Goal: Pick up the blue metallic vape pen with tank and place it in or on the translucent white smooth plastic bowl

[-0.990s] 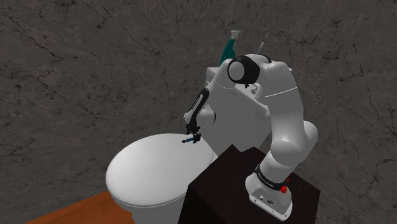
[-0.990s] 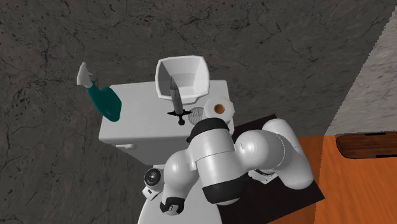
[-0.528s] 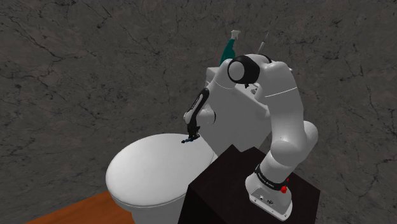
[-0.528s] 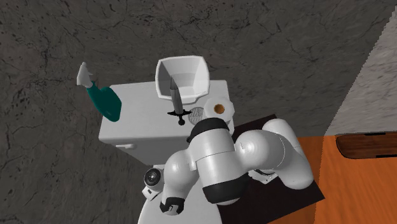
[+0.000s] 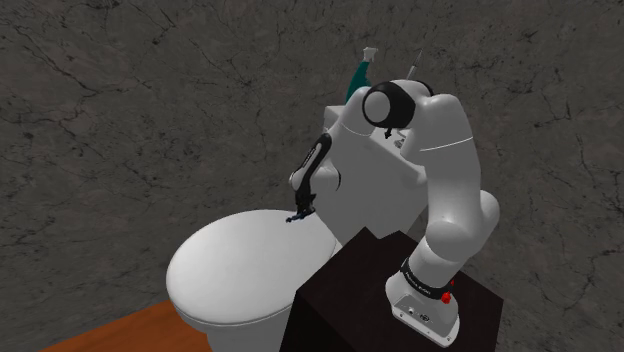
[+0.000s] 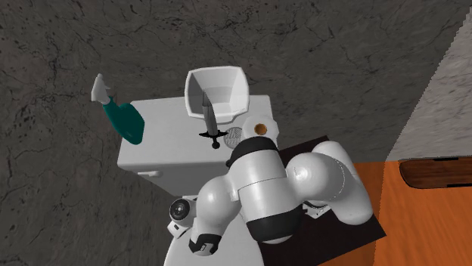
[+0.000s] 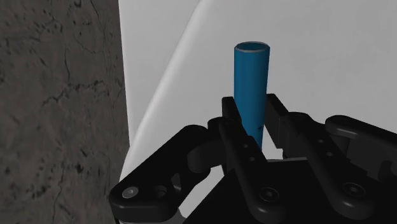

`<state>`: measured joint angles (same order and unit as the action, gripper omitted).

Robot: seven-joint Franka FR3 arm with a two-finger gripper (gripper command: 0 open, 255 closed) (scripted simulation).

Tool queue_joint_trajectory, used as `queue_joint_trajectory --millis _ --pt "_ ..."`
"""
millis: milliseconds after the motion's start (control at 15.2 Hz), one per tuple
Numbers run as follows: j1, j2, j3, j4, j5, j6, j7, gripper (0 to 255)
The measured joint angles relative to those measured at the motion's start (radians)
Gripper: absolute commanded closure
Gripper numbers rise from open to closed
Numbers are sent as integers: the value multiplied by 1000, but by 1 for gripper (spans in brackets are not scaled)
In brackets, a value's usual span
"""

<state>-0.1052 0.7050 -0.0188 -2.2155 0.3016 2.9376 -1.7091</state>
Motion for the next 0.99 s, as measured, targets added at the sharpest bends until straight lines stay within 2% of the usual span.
queue_joint_trajectory --millis 990 --pt "57 -216 -63 -84 -39 -135 47 255"
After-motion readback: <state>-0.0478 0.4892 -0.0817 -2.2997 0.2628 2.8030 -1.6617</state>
